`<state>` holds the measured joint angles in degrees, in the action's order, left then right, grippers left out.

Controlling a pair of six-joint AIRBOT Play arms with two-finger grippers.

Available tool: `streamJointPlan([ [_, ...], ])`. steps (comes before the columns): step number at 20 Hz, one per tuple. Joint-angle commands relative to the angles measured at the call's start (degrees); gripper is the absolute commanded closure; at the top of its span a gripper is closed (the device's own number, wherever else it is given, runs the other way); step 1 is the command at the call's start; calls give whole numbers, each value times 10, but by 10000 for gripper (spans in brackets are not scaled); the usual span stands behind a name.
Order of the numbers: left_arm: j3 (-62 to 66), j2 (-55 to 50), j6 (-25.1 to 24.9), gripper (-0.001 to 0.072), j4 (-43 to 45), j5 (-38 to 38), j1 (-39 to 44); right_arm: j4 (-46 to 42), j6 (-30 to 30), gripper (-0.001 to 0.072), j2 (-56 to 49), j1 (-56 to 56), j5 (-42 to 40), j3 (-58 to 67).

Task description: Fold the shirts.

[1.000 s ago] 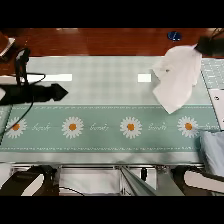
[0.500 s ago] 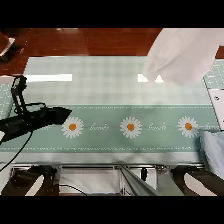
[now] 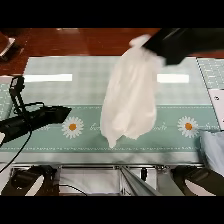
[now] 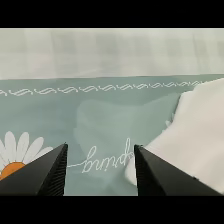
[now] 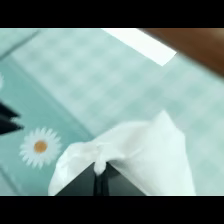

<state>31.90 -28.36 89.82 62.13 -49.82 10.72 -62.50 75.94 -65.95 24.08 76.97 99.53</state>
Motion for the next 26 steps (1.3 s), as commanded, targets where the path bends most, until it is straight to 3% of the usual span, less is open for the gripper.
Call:
streamJointPlan([
  [1,0,1,-2,199,0,4,0,16,28,689,-58,80,-33,-109],
  [7,0,1,-2,199,0,3,0,80,81,688,-207,158,-157,-148],
  [8,0,1,-1,199,0,3,0,106,83,585,-221,158,-168,-148],
  [9,0,1,-1,199,0,3,0,123,83,311,-229,151,-173,-148],
  [14,0,0,14,199,-15,2,0,115,59,301,-160,-42,-90,-144],
  [16,9,-16,63,199,-11,-6,-14,61,59,301,-106,-164,-37,-153],
  [17,27,-42,59,199,-11,-21,-31,29,59,303,-75,-223,-29,-175],
  [21,169,-229,-31,198,-32,-115,-90,25,39,305,36,-396,-52,-359],
  [24,298,-411,-105,198,-57,-212,-76,40,3,305,92,-429,-73,-505],
  [26,372,-518,-120,198,-23,-273,-66,52,-1,305,110,-424,-87,-573],
])
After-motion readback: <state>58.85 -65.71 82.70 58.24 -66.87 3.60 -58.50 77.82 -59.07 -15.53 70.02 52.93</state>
